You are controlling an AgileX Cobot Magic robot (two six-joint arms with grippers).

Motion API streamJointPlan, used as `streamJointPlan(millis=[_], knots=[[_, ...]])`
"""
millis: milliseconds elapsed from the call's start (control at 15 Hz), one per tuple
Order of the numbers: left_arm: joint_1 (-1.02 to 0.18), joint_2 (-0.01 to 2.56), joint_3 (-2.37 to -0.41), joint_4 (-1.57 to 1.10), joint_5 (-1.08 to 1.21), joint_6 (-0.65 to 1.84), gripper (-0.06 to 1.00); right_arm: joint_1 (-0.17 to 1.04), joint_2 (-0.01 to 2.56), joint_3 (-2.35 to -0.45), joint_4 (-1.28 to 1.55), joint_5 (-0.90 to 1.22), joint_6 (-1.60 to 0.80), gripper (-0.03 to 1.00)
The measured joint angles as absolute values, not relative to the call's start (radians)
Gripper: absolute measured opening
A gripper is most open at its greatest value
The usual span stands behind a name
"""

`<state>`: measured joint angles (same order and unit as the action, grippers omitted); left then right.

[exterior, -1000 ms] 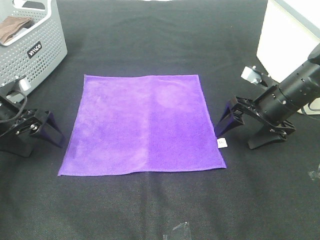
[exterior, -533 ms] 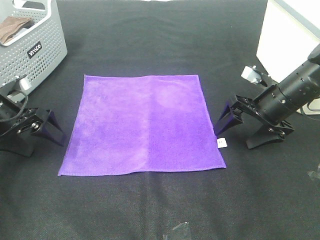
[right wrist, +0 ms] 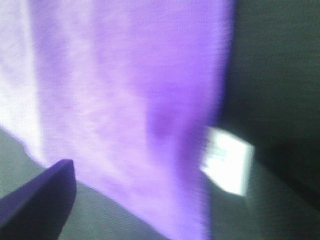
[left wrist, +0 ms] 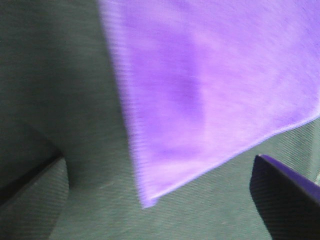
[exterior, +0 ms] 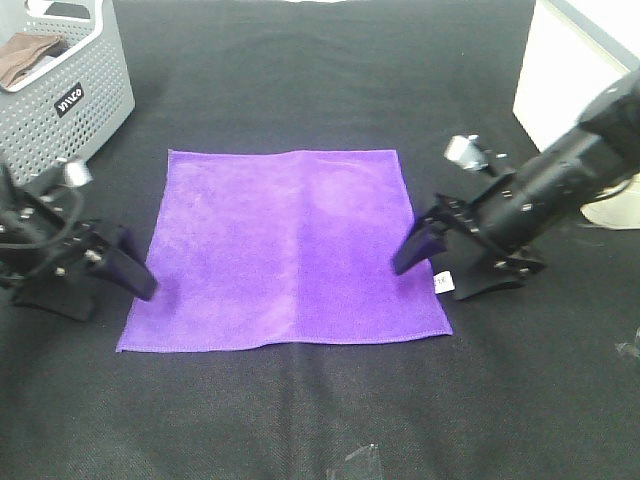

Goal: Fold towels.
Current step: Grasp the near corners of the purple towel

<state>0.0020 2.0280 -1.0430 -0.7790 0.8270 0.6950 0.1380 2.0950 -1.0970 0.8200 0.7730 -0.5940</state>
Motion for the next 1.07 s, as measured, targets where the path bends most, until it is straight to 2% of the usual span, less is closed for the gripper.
streamJointPlan(millis=[200, 467, 533, 600, 667, 733, 933, 1067], knots=[[-0.092, 2.031, -1.049, -0.781, 0.788, 0.633, 0.85, 0.206, 2.113, -1.099, 0.885, 0.757, -0.595, 0.82], [-0.159, 2.082, -1.110, -0.794, 0.809, 0.581, 0.75, 0.241, 2.120, -1.099, 0.900, 0.733, -0.597, 0.70], [-0.161, 2.092, -1.120, -0.801, 0.821, 0.575, 0.72, 0.241, 2.122, -1.099, 0.900, 0.729, -0.597, 0.65], [-0.161, 2.102, -1.124, -0.803, 0.824, 0.575, 0.67, 0.241, 2.127, -1.099, 0.896, 0.726, -0.597, 0.55], [-0.161, 2.103, -1.124, -0.803, 0.821, 0.575, 0.60, 0.241, 2.129, -1.099, 0.895, 0.724, -0.597, 0.51], [-0.163, 2.109, -1.124, -0.799, 0.814, 0.575, 0.47, 0.242, 2.132, -1.099, 0.883, 0.720, -0.597, 0.37], [-0.168, 2.122, -1.124, -0.781, 0.806, 0.575, 0.15, 0.242, 2.141, -1.097, 0.866, 0.713, -0.597, 0.11], [-0.168, 2.125, -1.124, -0.773, 0.805, 0.575, 0.00, 0.243, 2.141, -1.097, 0.859, 0.715, -0.597, 0.00]])
